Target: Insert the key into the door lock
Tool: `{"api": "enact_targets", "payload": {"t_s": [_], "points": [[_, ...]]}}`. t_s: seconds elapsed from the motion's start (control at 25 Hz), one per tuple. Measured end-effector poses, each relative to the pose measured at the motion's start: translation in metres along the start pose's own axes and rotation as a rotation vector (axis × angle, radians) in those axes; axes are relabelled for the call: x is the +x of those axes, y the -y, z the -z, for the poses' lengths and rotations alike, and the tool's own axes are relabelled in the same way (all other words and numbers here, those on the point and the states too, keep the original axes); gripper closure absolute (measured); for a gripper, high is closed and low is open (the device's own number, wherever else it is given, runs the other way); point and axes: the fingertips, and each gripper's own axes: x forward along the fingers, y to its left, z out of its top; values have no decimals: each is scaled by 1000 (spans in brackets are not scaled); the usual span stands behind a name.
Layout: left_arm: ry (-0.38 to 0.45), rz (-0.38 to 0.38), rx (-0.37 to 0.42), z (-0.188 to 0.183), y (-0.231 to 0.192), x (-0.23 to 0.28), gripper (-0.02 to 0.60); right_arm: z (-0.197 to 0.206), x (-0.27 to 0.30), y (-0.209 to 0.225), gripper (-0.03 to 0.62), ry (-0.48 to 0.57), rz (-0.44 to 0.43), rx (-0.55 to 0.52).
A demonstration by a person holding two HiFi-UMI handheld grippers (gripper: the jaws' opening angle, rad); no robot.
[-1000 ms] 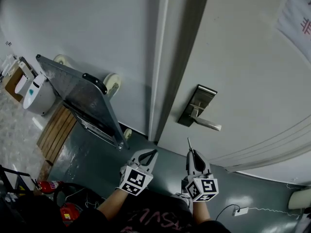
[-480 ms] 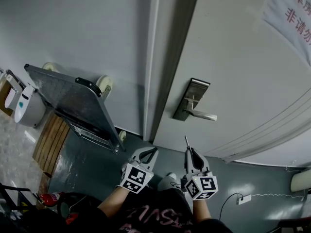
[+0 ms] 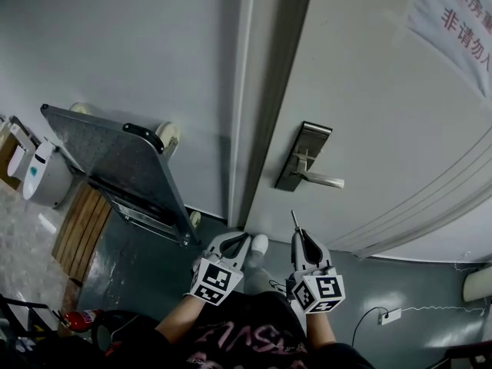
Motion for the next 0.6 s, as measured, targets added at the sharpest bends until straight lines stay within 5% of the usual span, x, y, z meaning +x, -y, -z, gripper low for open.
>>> {"api": "enact_targets", "payload": {"t_s": [0.6], "points": [[-5, 27, 58, 17, 0, 14, 569, 14, 15, 12, 514, 69, -2, 141]]}}
